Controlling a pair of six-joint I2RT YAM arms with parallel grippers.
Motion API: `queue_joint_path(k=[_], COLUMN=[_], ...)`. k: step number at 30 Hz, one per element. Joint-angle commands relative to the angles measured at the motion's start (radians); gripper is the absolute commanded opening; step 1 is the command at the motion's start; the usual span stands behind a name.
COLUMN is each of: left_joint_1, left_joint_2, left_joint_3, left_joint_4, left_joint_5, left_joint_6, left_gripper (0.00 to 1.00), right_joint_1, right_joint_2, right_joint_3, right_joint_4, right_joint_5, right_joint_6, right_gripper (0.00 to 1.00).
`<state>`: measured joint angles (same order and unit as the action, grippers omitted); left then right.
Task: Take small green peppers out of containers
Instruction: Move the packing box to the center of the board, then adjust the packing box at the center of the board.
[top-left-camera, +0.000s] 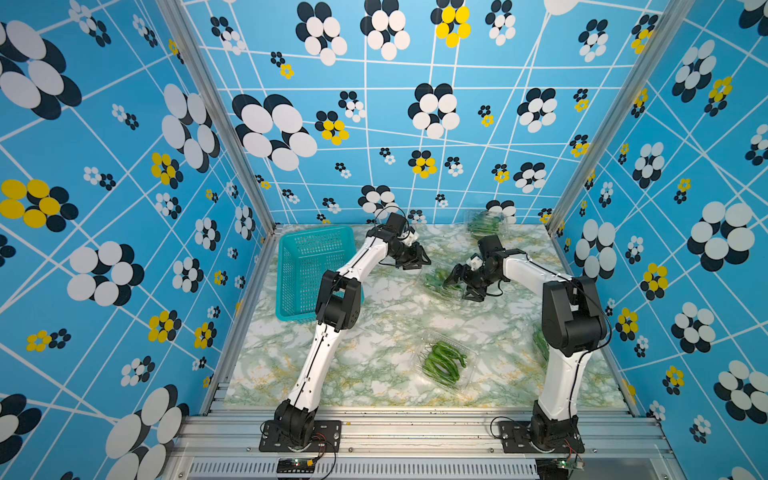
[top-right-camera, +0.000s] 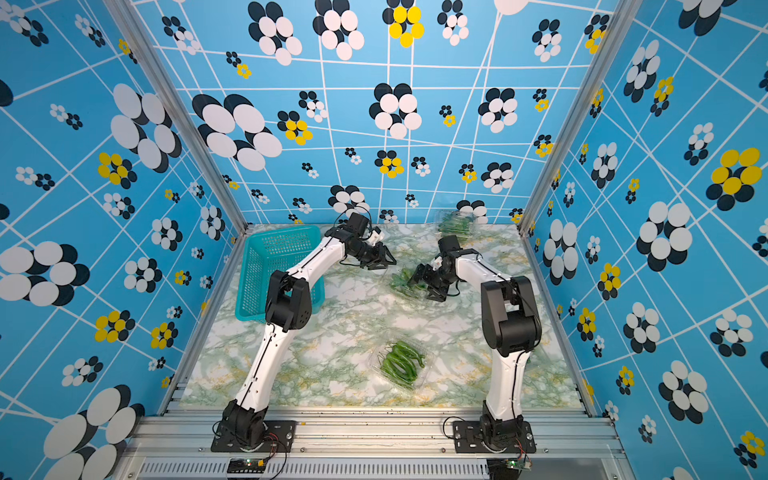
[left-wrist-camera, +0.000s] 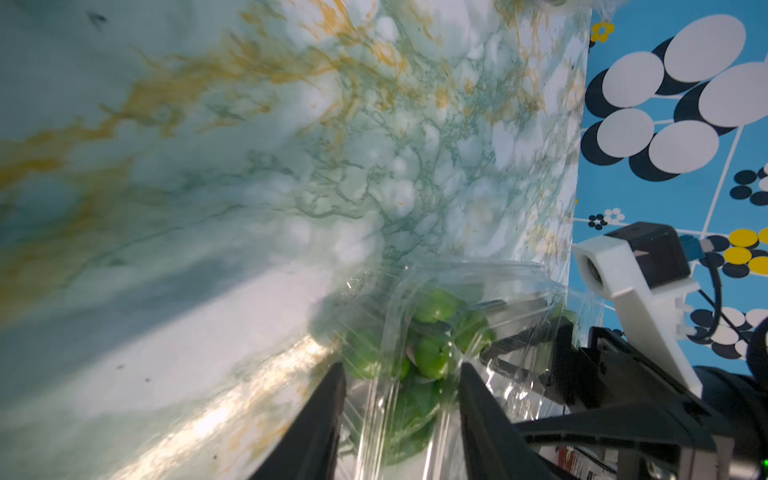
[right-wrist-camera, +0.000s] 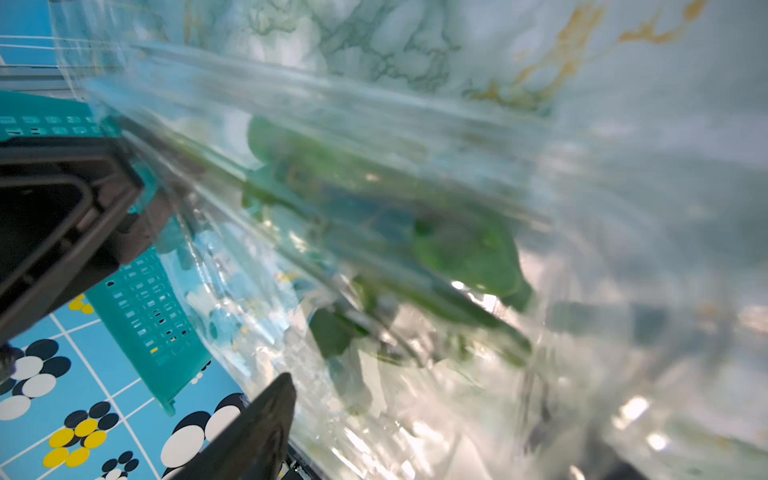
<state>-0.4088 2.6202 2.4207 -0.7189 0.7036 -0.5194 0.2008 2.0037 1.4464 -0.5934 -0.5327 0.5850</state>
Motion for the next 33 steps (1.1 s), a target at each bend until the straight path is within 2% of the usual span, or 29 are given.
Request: queue_joint_path(k=[1,4,10,13,15,18,23,25,29,33], left_joint_1=[0.018,0.025,0.038,0.041,0.041,0.031,-0.023,-0.047,-0.096,-0.117], left_joint_2=[-0.009,-0.038,-0.142,-0.224,-0.29,-0.412,-0.635,-0.689,-0.692,-0.657], left_joint_3=[0.037,0.029,-0.05,-0.142,-0.214,-0.416,-0.833,-0.937,-1.02,-1.032], left_joint_4=[0.042,0.04,0.045,0.042,0.011,0.016,0.222,0.307,0.412,0.481], left_joint_5=[-0.047,-0.092,-0.201,-0.254,-0.285,-0.269,-0.215,-0.2,-0.184,-0.181], left_joint_6=[-0.004,0.018,0.041,0.044,0.032,-0.02,-0.164,-0.218,-0.285,-0.329], left_gripper=[0.53,0.61,0.64,0.62,0.57,0.55,0.55,0.54,0.53,0.49], right_joint_1=[0.003,0.0,-0.003,-0.006,-0.011,-0.01,-0.011,-0.011,-0.011,-0.011], right_joint_2=[-0.032,-0.078,-0.187,-0.237,-0.24,-0.21,-0.075,-0.018,0.095,0.141], right_joint_3=[0.028,0.012,-0.035,-0.02,0.013,0.074,0.285,0.348,0.44,0.462], right_joint_4=[-0.024,-0.06,-0.095,-0.116,-0.122,-0.117,-0.22,-0.245,-0.302,-0.318], right_joint_5=[0.0,0.04,0.138,0.213,0.227,0.182,0.176,0.207,0.207,0.198], right_joint_6=[-0.041,-0.085,-0.174,-0.237,-0.287,-0.407,-0.584,-0.627,-0.74,-0.766], right_gripper=[0.93,0.94,0.95,0.95,0.94,0.94,0.93,0.93,0.92,0.91])
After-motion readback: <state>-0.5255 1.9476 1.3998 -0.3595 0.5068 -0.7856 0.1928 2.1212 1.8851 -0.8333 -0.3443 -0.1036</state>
